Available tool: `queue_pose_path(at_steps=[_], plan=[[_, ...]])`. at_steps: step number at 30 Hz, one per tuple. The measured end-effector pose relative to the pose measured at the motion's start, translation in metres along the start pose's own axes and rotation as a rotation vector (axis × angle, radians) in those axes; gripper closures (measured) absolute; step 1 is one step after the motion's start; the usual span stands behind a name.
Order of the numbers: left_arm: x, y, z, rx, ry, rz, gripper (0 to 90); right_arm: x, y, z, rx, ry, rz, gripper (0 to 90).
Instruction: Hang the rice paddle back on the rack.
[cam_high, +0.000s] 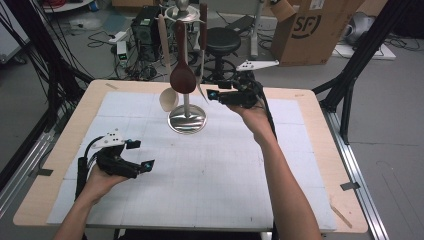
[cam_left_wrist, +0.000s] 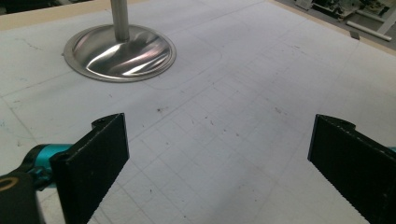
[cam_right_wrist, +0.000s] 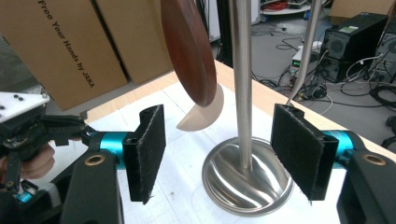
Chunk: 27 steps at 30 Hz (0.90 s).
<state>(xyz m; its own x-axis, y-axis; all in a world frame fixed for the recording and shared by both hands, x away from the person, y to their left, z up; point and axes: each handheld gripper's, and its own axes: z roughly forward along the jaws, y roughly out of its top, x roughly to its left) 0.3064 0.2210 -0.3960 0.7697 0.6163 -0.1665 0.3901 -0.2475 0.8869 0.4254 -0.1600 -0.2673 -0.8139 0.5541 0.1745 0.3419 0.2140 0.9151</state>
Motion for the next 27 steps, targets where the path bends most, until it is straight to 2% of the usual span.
queue_pose_path(at_steps=[4, 7, 14, 22, 27], plan=[[0.0, 0.0, 0.0, 0.003, 0.001, 0.004, 5.8, -0.001, -0.005, -0.001, 0.023, -0.019, 0.015, 27.1], [0.0, 0.0, 0.0, 0.001, 0.001, 0.001, 5.8, 0.001, -0.009, -0.003, 0.004, -0.024, 0.004, 26.6], [0.0, 0.0, 0.0, 0.002, 0.0, 0.001, 5.8, 0.001, -0.021, -0.006, 0.01, -0.035, 0.004, 21.5], [0.0, 0.0, 0.001, 0.006, -0.001, 0.004, 5.7, 0.0, -0.034, -0.013, 0.012, -0.03, -0.022, 15.5], [0.0, -0.001, 0.002, 0.003, -0.002, 0.0, 5.8, 0.001, -0.041, -0.017, 0.009, -0.025, -0.02, 13.3]])
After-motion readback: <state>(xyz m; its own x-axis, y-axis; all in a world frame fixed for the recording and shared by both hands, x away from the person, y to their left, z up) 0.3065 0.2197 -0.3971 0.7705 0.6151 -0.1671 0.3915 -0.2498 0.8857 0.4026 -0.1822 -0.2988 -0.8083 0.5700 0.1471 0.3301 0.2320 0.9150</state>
